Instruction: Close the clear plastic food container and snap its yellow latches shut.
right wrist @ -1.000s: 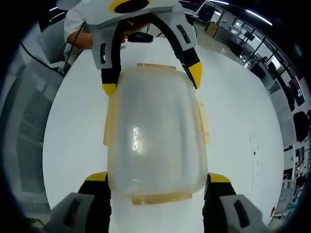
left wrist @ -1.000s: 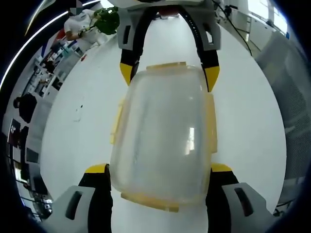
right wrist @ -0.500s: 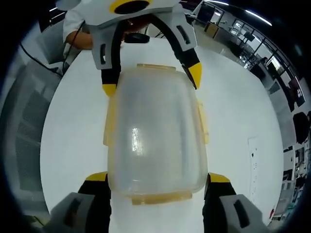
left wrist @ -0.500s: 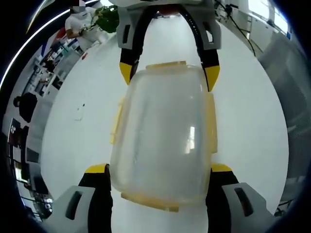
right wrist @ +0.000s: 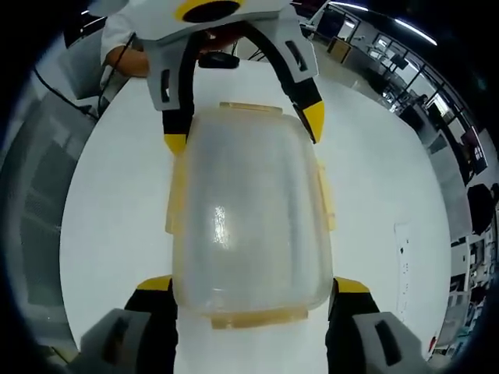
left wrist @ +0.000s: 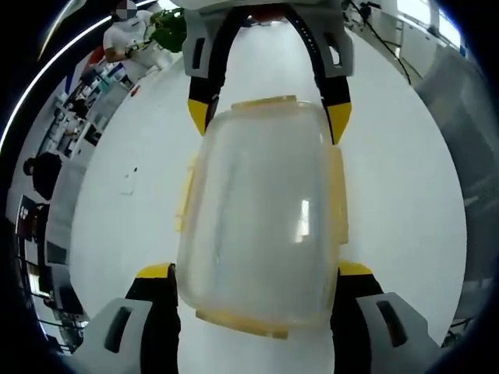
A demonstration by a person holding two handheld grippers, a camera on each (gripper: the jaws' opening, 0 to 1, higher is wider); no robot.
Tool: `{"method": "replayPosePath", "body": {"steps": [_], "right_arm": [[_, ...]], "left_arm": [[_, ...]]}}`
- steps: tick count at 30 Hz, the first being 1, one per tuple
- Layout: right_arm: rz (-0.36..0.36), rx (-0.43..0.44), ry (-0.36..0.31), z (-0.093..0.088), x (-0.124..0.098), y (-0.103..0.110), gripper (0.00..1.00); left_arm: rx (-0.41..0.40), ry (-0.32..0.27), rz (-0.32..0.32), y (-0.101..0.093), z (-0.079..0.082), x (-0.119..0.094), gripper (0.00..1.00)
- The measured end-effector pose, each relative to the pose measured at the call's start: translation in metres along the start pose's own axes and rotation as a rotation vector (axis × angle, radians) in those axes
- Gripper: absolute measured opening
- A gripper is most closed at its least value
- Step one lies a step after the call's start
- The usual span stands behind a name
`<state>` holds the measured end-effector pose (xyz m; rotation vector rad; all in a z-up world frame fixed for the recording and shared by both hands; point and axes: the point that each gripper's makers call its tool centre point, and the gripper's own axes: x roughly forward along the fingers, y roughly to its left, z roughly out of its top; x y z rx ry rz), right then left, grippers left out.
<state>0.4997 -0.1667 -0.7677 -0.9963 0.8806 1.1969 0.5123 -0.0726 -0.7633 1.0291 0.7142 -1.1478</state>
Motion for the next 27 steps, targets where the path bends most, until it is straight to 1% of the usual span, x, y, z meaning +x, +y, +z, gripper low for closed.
{"method": "replayPosePath", "body": {"steps": [1,3,6,11,15,19,22,25,27], "right_arm": [[-0.007,0.005,-0.015,0.003,-0.002,-0.001,0.79],[-0.031,-0.013,-0.027,0.006,-0.004,-0.003,0.82],[-0.031,0.006,-0.044,0.010,-0.006,-0.004,0.82],[-0.041,0.012,-0.040,0.009,-0.007,-0.004,0.82],[-0.058,0.035,-0.054,0.011,-0.010,-0.004,0.82],[-0.072,0.053,-0.060,0.008,-0.013,-0.003,0.82],[-0.081,0.069,-0.067,0.006,-0.015,-0.002,0.81],[-0.093,0.104,-0.077,0.004,-0.019,-0.001,0.81],[-0.113,0.117,-0.091,0.004,-0.021,-0.003,0.81]], "left_arm": [[-0.005,-0.004,-0.004,0.000,0.000,-0.001,0.79],[-0.008,-0.013,-0.009,-0.001,0.001,-0.002,0.79],[0.007,-0.010,-0.013,-0.003,0.000,-0.003,0.79],[-0.004,-0.011,-0.020,-0.006,0.001,-0.005,0.79],[-0.001,-0.014,-0.015,-0.007,0.003,-0.006,0.79],[-0.009,-0.017,-0.002,-0.006,0.003,-0.008,0.80],[-0.037,-0.034,0.013,-0.003,0.005,-0.012,0.82],[-0.063,-0.046,0.029,0.000,0.007,-0.016,0.83],[-0.066,-0.049,0.040,0.001,0.008,-0.017,0.84]]}}
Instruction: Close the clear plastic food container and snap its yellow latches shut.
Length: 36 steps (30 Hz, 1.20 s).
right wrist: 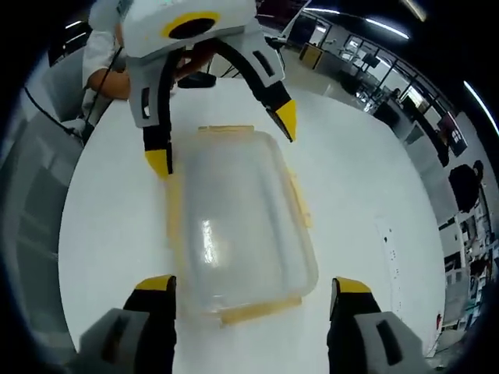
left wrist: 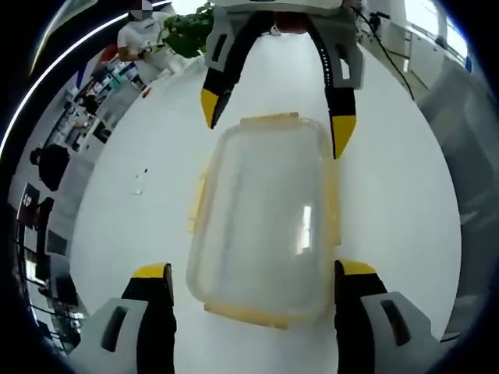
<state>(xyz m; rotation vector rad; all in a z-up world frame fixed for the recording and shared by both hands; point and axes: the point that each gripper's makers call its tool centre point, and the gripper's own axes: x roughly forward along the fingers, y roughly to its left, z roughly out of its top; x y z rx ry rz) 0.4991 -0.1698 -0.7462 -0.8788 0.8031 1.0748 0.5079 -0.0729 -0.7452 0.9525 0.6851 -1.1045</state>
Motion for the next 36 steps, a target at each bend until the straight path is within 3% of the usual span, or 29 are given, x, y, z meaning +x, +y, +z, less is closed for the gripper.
{"method": "replayPosePath", "body": {"steps": [6,10,24,36], "right_arm": [[-0.030,0.062,-0.027,0.000,-0.007,0.001,0.77],[-0.053,0.082,-0.048,0.001,-0.010,0.003,0.77],[-0.086,0.168,-0.094,-0.001,-0.021,0.015,0.77],[-0.108,0.212,-0.130,0.001,-0.032,0.026,0.77]], "left_arm": [[-0.044,-0.033,0.011,-0.002,0.006,-0.006,0.85],[-0.127,-0.064,0.037,0.001,0.008,-0.011,0.85],[-0.147,-0.065,0.077,-0.013,0.000,-0.025,0.85],[-0.228,-0.108,0.110,-0.017,0.003,-0.036,0.85]]}}
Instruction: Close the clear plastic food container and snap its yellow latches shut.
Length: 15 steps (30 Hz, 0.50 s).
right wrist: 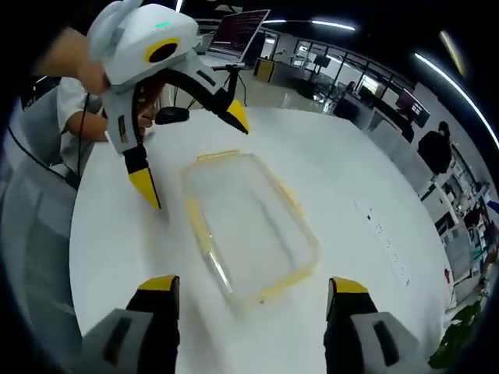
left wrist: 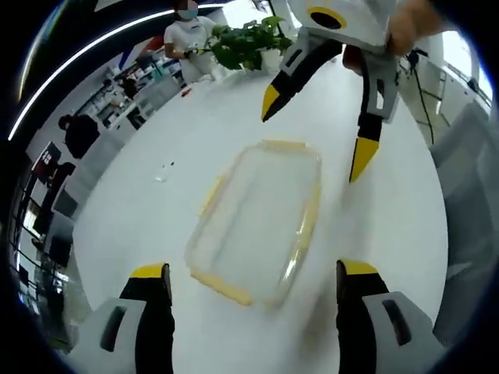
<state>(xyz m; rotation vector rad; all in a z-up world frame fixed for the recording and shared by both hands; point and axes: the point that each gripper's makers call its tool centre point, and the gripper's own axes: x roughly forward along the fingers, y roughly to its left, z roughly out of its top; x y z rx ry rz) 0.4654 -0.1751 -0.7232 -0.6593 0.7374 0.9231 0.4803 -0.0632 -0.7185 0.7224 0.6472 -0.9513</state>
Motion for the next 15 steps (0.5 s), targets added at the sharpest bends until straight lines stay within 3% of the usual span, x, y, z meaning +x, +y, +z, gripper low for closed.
{"method": "replayPosePath", "body": {"steps": [15], "right_arm": [[-0.024,0.058,-0.044,-0.014,-0.019,0.018,0.75]], "left_arm": [[-0.045,-0.045,0.020,-0.015,0.000,-0.018,0.84]]}}
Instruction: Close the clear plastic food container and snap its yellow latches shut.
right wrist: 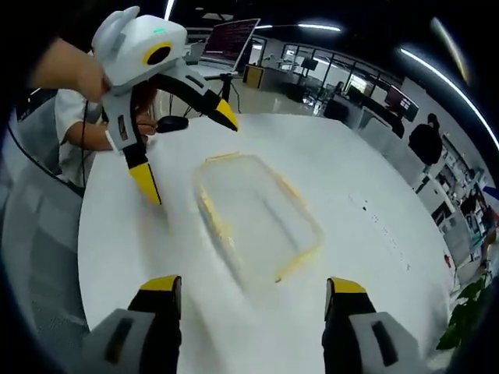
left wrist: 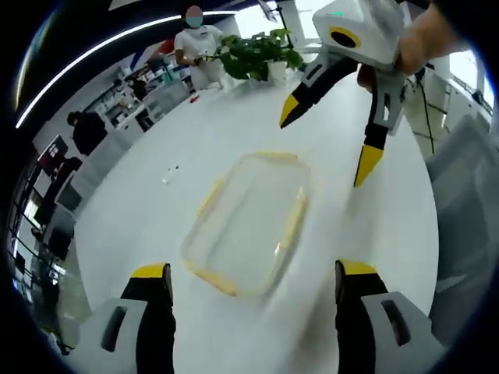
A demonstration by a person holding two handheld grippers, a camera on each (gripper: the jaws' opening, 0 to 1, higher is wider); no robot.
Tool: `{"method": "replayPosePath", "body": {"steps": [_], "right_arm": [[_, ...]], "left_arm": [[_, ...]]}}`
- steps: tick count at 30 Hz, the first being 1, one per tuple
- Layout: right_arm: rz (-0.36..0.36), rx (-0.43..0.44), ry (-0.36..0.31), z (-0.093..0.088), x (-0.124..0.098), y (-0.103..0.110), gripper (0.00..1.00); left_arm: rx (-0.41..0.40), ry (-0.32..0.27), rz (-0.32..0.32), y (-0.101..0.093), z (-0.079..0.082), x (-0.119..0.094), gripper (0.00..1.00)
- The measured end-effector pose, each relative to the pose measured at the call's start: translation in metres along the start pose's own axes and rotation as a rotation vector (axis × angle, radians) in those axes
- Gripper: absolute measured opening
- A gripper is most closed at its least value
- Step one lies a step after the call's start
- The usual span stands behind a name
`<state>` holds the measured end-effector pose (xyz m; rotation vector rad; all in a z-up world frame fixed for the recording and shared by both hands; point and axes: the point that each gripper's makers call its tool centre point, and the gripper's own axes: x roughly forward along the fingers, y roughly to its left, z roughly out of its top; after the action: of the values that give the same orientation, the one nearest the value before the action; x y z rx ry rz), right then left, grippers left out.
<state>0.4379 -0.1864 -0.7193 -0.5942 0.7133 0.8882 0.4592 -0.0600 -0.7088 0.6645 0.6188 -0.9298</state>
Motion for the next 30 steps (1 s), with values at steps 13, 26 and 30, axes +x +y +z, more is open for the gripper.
{"method": "replayPosePath", "body": {"steps": [13,26,30], "right_arm": [[-0.003,0.053,-0.036,-0.014,-0.020,0.024,0.74],[-0.046,0.135,-0.121,-0.019,-0.048,0.029,0.74],[-0.062,0.175,-0.142,-0.025,-0.057,0.033,0.74]], "left_arm": [[-0.071,-0.044,0.035,-0.015,-0.007,-0.020,0.84],[-0.125,-0.078,0.056,-0.034,-0.012,-0.035,0.83],[-0.154,-0.093,0.059,-0.042,-0.018,-0.042,0.84]]}}
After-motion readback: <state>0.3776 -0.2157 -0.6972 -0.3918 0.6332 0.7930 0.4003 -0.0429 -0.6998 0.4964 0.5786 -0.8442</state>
